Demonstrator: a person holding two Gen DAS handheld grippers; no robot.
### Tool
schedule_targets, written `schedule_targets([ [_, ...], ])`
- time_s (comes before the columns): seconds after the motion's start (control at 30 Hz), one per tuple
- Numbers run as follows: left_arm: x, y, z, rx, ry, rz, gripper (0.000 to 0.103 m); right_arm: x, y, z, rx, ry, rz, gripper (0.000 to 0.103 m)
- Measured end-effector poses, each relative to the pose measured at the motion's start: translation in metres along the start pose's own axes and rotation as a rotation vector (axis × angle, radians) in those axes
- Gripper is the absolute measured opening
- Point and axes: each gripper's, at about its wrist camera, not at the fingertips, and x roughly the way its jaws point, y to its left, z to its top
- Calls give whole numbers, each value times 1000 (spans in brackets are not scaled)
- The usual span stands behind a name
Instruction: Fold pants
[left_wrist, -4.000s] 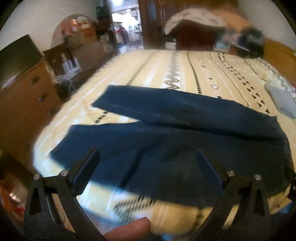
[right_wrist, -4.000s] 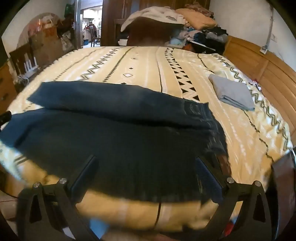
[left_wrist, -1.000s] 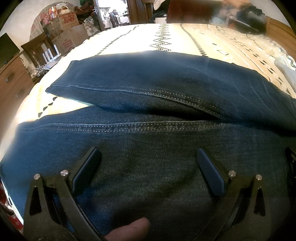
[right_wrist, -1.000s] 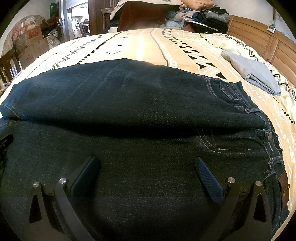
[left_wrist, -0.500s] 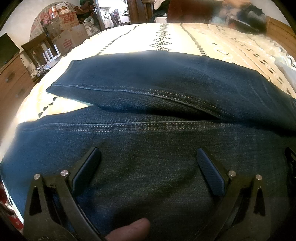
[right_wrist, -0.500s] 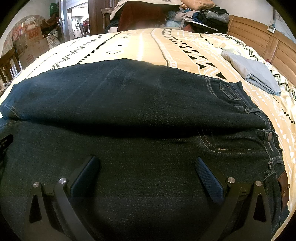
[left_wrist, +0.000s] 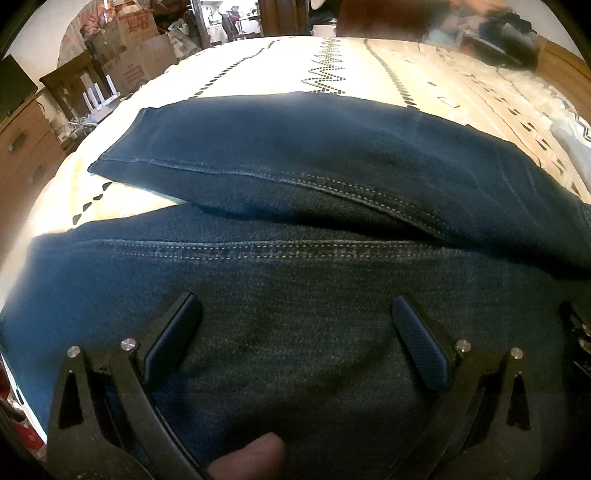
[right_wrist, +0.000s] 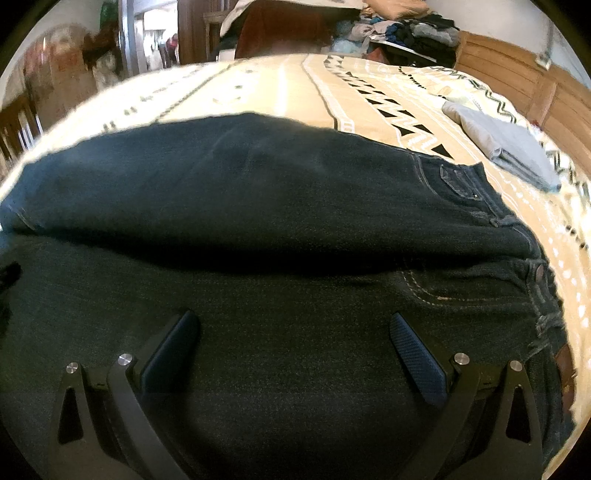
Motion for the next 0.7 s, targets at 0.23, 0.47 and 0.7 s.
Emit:
schedule_targets([
  [0.23, 2, 1, 5, -6, 6, -17, 103, 0, -5, 0, 23, -5, 29, 103],
  [0.47, -1, 8, 20, 1, 30, -37, 103, 1, -3, 1, 11, -2, 16, 103],
  [0.7, -70, 99, 82, -93, -250, 128, 103, 8, -5, 13, -10, 26, 58, 103],
])
